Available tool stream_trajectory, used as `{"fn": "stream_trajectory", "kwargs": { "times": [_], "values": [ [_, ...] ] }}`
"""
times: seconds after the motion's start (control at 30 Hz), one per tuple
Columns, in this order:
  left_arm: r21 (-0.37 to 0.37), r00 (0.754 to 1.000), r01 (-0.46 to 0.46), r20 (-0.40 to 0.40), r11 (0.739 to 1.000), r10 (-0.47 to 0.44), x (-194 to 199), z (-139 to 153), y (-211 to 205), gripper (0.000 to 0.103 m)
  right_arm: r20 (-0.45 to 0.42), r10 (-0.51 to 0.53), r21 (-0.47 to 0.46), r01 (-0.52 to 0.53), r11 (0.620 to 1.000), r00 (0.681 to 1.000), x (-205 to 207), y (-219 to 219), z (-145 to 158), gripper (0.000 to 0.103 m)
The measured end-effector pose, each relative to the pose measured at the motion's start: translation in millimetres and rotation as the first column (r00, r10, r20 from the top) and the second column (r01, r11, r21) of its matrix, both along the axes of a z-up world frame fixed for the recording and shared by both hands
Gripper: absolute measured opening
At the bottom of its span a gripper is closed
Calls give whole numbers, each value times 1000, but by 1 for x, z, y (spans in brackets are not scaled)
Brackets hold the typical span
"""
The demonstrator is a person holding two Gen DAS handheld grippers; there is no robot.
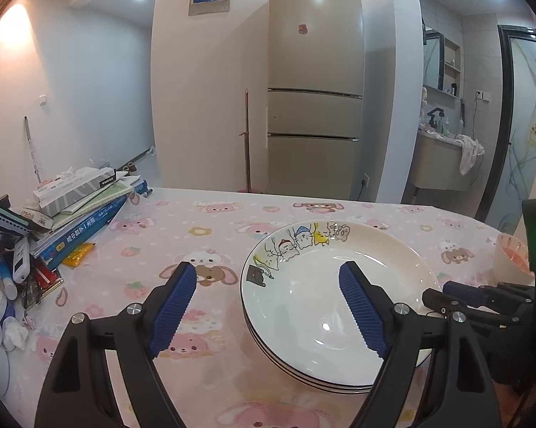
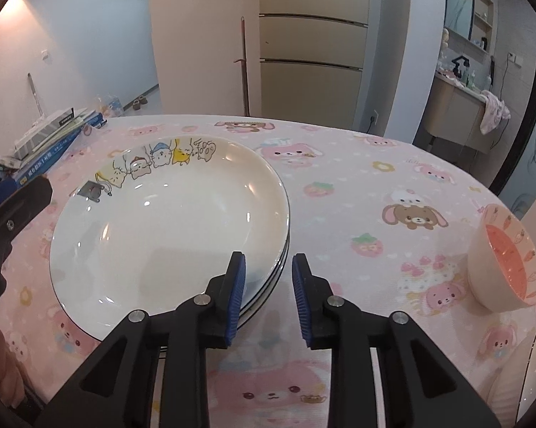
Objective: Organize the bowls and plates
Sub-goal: 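Open both grippers and lift them away from the plate stack, then move both grippers toward the pink strawberry bowl on the table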
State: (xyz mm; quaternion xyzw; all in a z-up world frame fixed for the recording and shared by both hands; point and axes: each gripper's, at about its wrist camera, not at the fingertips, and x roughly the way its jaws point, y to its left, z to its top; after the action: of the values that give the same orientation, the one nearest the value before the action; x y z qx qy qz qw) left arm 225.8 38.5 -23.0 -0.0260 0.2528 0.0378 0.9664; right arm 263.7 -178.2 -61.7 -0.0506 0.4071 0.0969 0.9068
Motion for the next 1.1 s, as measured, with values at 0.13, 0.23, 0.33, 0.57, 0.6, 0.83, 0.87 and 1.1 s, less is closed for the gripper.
{"fn": "stream_trajectory", "kwargs": {
  "times": [0.13,0.23,0.33,0.57,0.6,0.83,0.87,1.1],
  "values": [
    [-3,999,7,32,1000,-6,-5,4,-1,84,24,-13,47,12,999,1000,-1,-7,8,29],
    [-1,998,16,63,1000,-16,-10,8,-1,84,68,-14,58,10,998,998,-5,-8,15,35],
    [19,998,17,58,1000,-18,-15,15,-4,84,115,-11,52,5,999,993,-10,-6,24,39],
    [81,975,-13,224,997,-5,-59,77,-6,84,220,-31,107,7,994,975,-26,-19,71,42],
    [80,970,-13,243,997,-7,-65,85,-6,84,249,-33,108,6,994,968,-30,-22,82,44],
    [65,925,-11,380,998,-14,-121,147,-11,91,425,-45,189,-40,981,904,-75,-47,156,52],
    [71,913,-18,407,997,-12,-130,154,-13,92,448,-46,199,-49,979,893,-83,-51,166,53],
    [46,843,-9,538,999,-17,-196,187,-21,103,576,-65,255,-104,961,815,-141,-83,212,62]
  ]
}}
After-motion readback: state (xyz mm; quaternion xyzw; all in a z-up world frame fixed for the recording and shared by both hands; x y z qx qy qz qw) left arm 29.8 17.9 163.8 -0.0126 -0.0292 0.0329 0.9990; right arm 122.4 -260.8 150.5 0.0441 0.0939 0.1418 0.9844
